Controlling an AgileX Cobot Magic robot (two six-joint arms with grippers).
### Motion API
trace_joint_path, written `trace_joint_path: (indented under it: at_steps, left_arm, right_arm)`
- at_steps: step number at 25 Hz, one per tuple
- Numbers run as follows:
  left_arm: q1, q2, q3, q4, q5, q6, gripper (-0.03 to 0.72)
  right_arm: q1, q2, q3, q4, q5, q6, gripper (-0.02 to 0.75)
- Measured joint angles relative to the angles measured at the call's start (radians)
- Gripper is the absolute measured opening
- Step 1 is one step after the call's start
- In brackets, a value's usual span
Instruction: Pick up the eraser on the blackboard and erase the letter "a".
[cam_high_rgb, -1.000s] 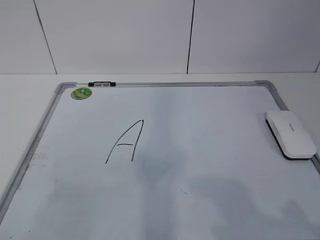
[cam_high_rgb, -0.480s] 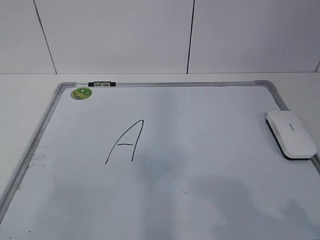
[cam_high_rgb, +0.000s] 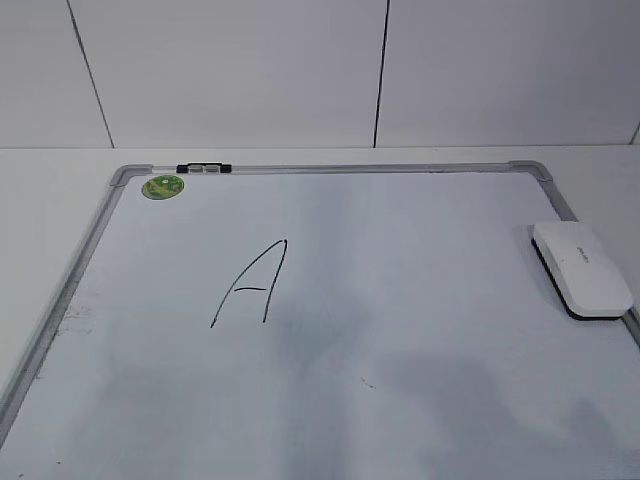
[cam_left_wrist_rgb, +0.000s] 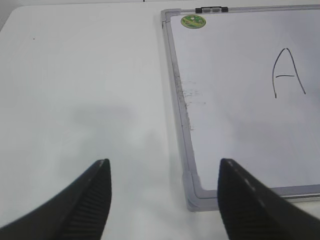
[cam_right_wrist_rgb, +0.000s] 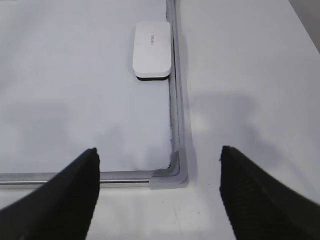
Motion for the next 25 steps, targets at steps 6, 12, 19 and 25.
trace_joint_path:
  at_steps: [6,12,19,25]
  left_arm:
    - [0.000,0.000,0.000,0.000,0.000,0.000,0.497]
    - [0.000,0.000,0.000,0.000,0.000,0.000,0.497]
    - [0.000,0.000,0.000,0.000,0.000,0.000,0.497]
    - [0.000,0.000,0.000,0.000,0.000,0.000,0.497]
  right_arm:
    - [0.000,0.000,0.000,0.000,0.000,0.000,0.568]
    - [0.000,0.000,0.000,0.000,0.000,0.000,0.568]
    - [0.000,0.000,0.000,0.000,0.000,0.000,0.568]
    - [0.000,0.000,0.000,0.000,0.000,0.000,0.568]
